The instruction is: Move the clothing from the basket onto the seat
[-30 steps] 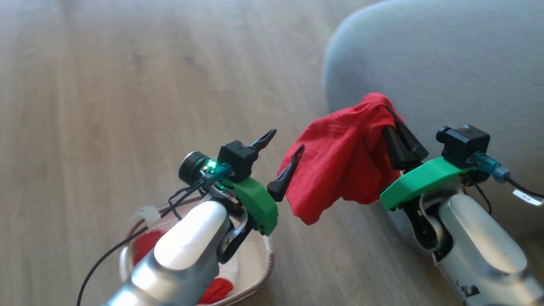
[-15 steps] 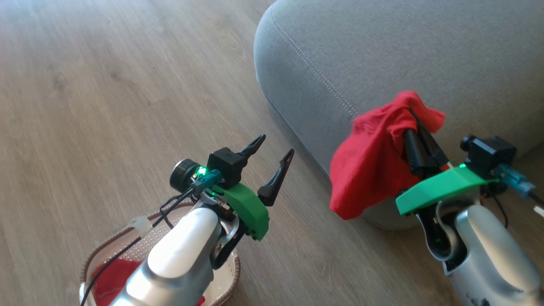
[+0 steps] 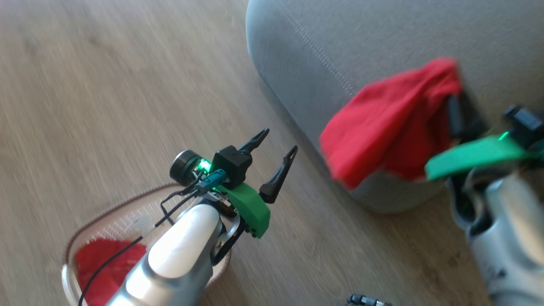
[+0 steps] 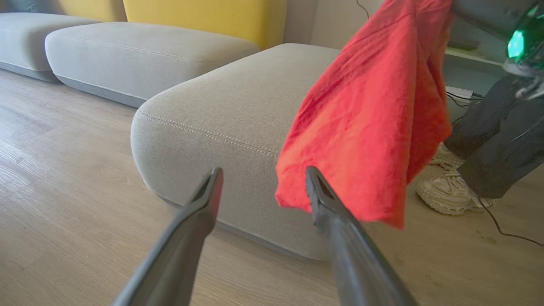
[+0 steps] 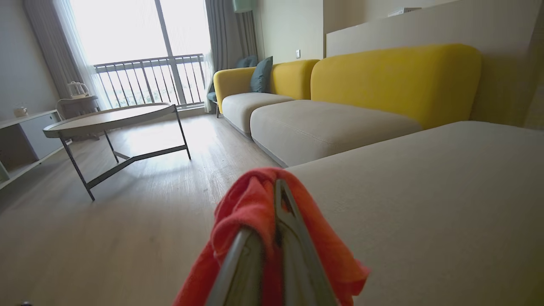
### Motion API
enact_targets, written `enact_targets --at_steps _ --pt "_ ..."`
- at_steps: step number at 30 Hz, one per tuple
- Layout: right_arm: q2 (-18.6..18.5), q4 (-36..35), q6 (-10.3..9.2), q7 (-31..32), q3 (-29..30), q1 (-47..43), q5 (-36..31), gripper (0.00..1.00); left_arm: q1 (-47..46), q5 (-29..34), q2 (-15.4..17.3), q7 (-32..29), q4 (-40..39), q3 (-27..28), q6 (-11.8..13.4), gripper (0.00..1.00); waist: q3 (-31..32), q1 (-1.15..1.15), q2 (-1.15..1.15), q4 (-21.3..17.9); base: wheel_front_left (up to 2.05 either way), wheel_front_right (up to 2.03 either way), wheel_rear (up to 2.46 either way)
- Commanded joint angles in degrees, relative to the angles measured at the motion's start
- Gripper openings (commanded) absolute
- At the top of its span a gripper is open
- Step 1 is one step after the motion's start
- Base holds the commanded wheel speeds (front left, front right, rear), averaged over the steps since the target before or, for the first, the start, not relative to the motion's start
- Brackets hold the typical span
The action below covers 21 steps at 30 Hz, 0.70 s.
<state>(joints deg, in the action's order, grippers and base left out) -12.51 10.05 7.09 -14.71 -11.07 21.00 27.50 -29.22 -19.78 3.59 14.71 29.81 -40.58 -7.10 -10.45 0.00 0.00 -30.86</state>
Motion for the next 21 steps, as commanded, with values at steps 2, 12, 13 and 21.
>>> enact_targets --at_steps 2,12,13,21 --pt "-0.47 -1.70 0.40 -0.29 2.15 5.63 -1.49 0.00 -2.91 0.90 0.99 0.29 -2.31 1.13 -0.19 1.00 -4.48 0.00 0.00 1.99 0.00 0.00 0.00" --pt "-6.25 3.78 0.40 -0.29 10.31 21.78 -5.57 0.00 -8.05 2.29 2.38 0.29 -0.93 -3.36 -0.35 1.00 -15.69 0.00 0.00 7.42 0.00 0.00 0.00" --pt "-7.23 4.50 0.40 -0.29 11.00 23.23 -5.87 0.00 -8.52 2.32 2.45 0.29 -0.86 -3.74 -0.36 1.00 -16.62 0.00 0.00 7.92 0.00 0.00 0.00" --pt "-12.70 11.20 0.40 -0.29 17.67 32.53 -9.01 0.00 -11.02 2.15 3.55 0.24 -0.49 -5.29 -0.37 1.00 -21.46 0.00 0.00 10.75 0.00 0.00 0.00"
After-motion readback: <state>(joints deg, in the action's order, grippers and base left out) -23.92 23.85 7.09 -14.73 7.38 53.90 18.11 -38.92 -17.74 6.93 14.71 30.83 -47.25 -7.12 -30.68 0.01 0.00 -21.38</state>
